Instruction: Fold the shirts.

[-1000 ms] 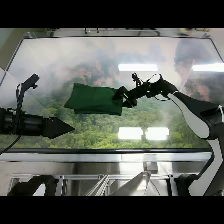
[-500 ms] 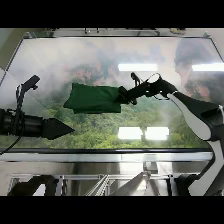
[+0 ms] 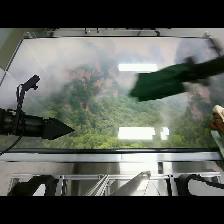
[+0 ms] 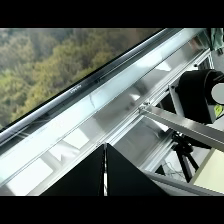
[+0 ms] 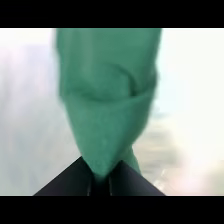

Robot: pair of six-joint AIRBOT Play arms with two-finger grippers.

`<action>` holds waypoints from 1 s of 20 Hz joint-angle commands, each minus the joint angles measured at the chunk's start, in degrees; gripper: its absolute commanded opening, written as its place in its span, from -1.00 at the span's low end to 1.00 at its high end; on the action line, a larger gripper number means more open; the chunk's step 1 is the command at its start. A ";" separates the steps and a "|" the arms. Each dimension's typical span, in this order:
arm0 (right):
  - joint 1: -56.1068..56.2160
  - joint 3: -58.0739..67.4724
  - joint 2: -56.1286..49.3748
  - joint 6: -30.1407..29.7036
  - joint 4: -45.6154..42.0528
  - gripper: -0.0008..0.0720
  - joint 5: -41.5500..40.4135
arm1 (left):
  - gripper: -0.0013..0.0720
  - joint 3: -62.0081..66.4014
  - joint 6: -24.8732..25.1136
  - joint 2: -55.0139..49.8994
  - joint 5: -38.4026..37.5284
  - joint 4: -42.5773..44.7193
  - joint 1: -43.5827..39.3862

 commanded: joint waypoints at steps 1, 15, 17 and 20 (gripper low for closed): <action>-21.53 0.00 7.61 2.97 -5.27 -0.92 6.88 | -0.90 -0.02 1.14 0.02 -0.76 0.15 0.02; -48.09 -16.59 5.03 0.92 -44.39 0.43 19.26 | -0.90 -0.02 0.90 0.00 -0.98 -0.02 -0.02; -47.87 -17.59 4.02 0.94 -43.28 0.48 19.30 | -0.90 -0.02 0.90 0.00 -0.96 -0.02 -0.02; -47.87 -17.46 4.09 0.87 -37.35 0.46 19.30 | -0.90 -0.02 0.90 0.02 -1.01 -0.04 -0.02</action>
